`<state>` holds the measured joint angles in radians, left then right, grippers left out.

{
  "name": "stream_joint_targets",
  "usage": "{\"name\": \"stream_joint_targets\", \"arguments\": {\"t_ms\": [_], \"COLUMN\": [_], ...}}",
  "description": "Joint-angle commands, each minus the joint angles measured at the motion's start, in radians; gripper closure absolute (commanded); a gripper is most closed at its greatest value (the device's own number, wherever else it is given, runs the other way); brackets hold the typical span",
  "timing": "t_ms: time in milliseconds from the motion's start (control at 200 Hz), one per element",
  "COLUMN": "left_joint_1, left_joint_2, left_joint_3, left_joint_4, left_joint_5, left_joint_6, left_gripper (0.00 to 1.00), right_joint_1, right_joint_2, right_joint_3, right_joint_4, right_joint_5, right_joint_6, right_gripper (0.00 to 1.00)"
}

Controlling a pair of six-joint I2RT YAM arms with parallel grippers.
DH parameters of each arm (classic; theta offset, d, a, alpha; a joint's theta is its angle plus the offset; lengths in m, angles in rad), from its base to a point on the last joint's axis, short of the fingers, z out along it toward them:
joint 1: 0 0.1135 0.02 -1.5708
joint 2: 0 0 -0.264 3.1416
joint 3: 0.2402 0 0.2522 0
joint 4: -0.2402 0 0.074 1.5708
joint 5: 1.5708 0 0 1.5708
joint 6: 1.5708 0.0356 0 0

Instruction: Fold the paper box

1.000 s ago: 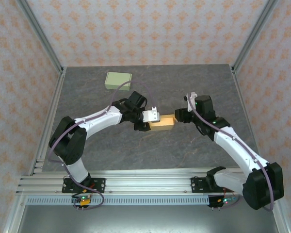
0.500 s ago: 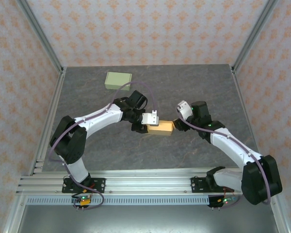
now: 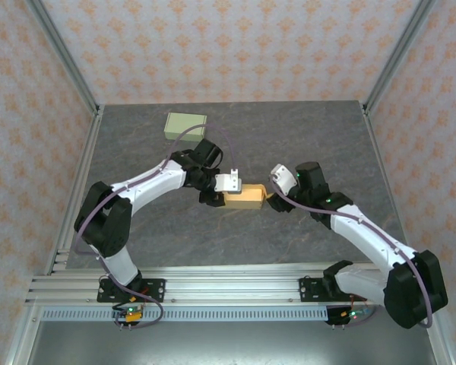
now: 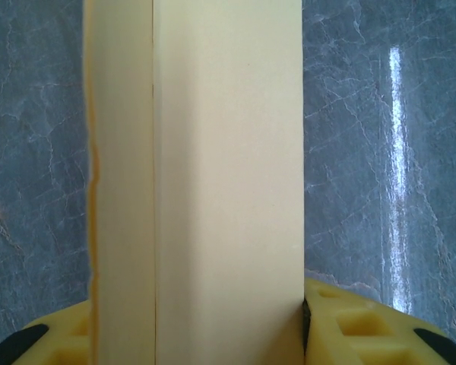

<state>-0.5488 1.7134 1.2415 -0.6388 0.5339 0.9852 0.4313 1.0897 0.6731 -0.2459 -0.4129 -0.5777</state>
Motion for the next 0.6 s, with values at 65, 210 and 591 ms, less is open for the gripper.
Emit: {"name": "stream_joint_targets", "arguments": {"t_ms": [65,210,591], "left_joint_1": [0.008,0.007,0.009], "left_joint_2": [0.009,-0.012,-0.004], "left_joint_3": [-0.051,-0.072,-0.083], "left_joint_4": [-0.055,-0.033,-0.010], "left_joint_5": [-0.066,-0.037,-0.052], "left_joint_6": [-0.011,-0.009,-0.024], "left_gripper": [0.60,0.60,0.60], "right_joint_1": [-0.003,-0.005,-0.001], "right_joint_2": [-0.001,0.049,0.011], "right_joint_3": [0.001,0.038,0.051], "right_joint_4": [0.048,0.043,0.033], "right_joint_5": [-0.028,-0.066,-0.260], "right_joint_6": [-0.042,-0.085,0.003], "right_gripper": [0.51,0.70,0.68]}}
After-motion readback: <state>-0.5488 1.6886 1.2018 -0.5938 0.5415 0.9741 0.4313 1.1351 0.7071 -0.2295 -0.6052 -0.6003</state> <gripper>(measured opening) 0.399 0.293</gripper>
